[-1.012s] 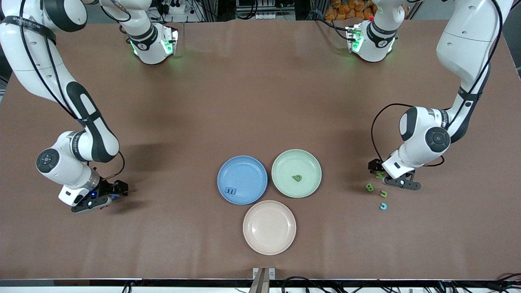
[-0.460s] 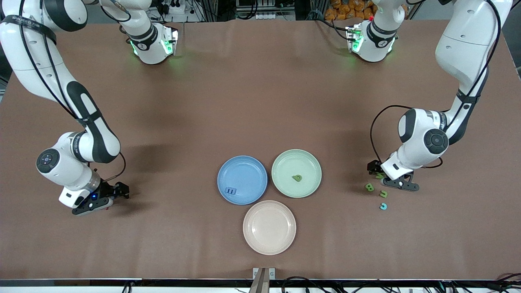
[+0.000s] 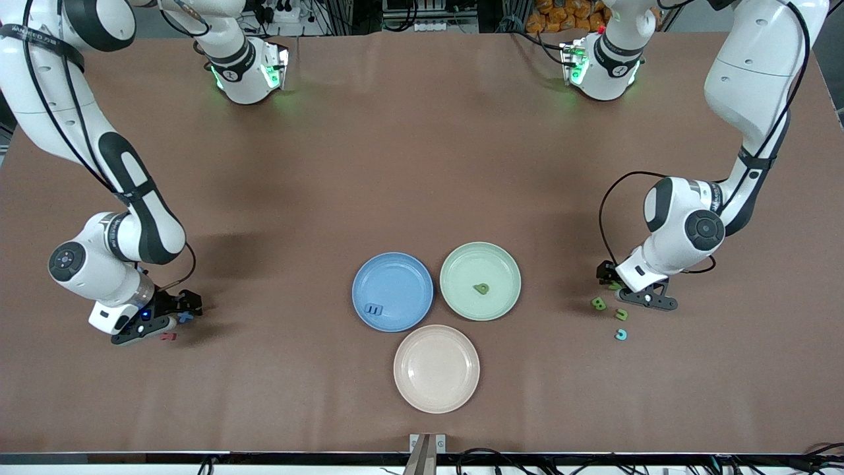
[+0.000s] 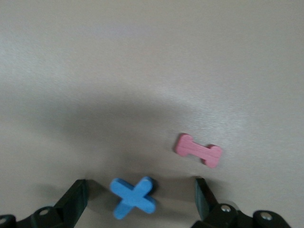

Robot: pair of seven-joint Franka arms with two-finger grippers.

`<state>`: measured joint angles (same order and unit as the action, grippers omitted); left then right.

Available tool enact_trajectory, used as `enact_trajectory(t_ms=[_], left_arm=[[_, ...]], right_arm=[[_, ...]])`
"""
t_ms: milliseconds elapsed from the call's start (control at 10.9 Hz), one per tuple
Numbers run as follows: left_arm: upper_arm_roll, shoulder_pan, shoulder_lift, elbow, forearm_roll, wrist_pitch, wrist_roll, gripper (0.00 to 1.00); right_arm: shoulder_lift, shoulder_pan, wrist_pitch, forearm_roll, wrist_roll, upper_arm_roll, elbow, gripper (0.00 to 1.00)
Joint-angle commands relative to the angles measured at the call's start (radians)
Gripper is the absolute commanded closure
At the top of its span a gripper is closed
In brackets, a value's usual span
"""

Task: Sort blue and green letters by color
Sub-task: 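Grasp the green N with the left gripper while the right gripper reaches blue X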

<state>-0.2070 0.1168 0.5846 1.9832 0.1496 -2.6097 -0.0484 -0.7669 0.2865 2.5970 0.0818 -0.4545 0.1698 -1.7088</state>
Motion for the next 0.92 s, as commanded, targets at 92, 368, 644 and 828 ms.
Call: enact_trajectory(t_ms=[92, 368, 644, 828], left_arm=[[-0.005, 0.006, 0.009, -0.012, 0.027, -0.01, -0.011, 0.78], [-0.005, 0.004, 0.009, -0.012, 0.027, -0.01, -0.011, 0.92], [-0.005, 0.004, 0.009, -0.012, 0.027, -0.01, -0.011, 0.98], [-0.005, 0.003, 0.001, -0.014, 0.027, -0.009, -0.008, 0.98]], right_arm=[[0.021, -0.018, -0.074, -0.001, 0.069, 0.013, 0.009, 0.0], [0.02, -0.018, -0.074, 0.001, 0.069, 0.01, 0.008, 0.0], [0.021, -0.018, -0.075, 0.004, 0.069, 0.007, 0.009, 0.0], [0.021, -0.021, -0.077, 0.004, 0.069, -0.007, 0.009, 0.0]])
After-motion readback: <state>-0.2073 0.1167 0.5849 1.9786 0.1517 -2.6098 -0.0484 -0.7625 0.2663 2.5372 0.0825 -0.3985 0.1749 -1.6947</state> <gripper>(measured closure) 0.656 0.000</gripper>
